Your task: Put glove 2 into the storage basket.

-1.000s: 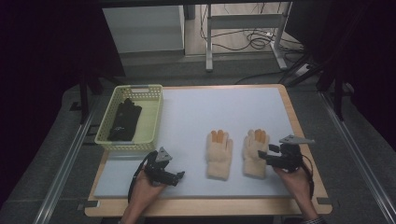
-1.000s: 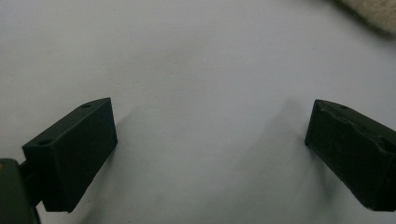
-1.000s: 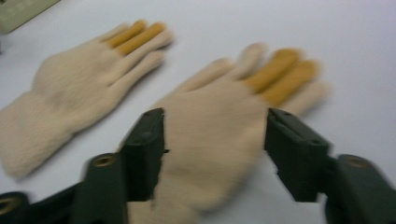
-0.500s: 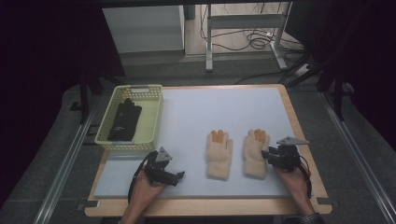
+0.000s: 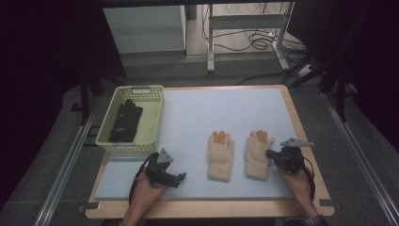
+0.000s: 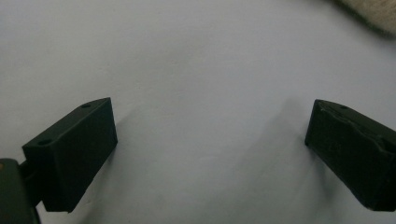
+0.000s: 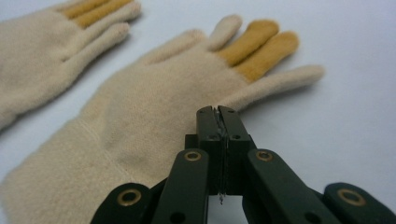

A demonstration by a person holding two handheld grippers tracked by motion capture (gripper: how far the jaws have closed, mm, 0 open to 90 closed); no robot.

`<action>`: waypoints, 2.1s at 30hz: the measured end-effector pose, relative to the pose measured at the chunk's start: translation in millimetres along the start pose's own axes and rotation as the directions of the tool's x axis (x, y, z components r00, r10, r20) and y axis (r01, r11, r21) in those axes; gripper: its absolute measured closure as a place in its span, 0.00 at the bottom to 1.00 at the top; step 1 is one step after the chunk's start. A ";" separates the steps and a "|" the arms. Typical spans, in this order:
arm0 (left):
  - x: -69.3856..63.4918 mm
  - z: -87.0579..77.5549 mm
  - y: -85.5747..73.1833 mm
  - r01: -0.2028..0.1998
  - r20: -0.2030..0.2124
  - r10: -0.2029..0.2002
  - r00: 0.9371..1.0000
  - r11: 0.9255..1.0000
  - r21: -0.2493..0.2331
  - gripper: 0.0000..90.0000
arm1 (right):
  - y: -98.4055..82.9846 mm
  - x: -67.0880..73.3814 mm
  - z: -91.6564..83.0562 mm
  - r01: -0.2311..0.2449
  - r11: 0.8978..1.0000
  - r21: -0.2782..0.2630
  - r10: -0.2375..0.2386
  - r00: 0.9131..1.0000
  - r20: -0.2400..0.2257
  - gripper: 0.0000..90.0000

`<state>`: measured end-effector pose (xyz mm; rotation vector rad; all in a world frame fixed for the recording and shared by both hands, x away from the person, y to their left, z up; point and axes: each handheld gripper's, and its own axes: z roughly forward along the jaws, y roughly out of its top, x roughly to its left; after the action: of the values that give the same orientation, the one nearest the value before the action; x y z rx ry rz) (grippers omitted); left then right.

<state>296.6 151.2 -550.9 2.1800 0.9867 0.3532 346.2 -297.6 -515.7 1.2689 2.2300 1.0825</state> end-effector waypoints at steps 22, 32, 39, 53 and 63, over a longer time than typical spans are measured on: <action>0.0 0.0 0.0 0.000 -0.001 0.000 1.000 1.000 0.000 0.03 | 43.2 9.2 -56.7 0.060 0.997 -0.044 -0.057 0.996 0.070 0.98; -0.1 -0.1 -0.1 0.000 -0.001 0.000 1.000 1.000 -0.001 0.03 | 54.0 50.8 3.9 0.083 0.997 -0.003 -0.083 0.993 -0.081 0.83; -0.1 -0.1 -0.1 -0.001 -0.001 0.001 1.000 1.000 -0.001 0.03 | 41.6 35.4 -3.3 0.105 0.994 0.013 -0.105 0.994 0.006 0.85; -0.1 -0.1 0.0 -0.001 -0.002 0.001 1.000 1.000 -0.001 0.03 | -19.6 46.1 -4.4 0.084 0.995 0.053 -0.078 0.991 -0.107 0.87; 0.0 0.0 0.0 -0.001 -0.001 0.001 1.000 1.000 -0.001 0.03 | 8.6 44.4 -5.5 0.103 0.995 -0.013 -0.104 0.985 -0.135 0.62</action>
<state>296.5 151.2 -550.9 2.1797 0.9862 0.3551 323.9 -260.0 -502.7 1.0928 2.3618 1.1662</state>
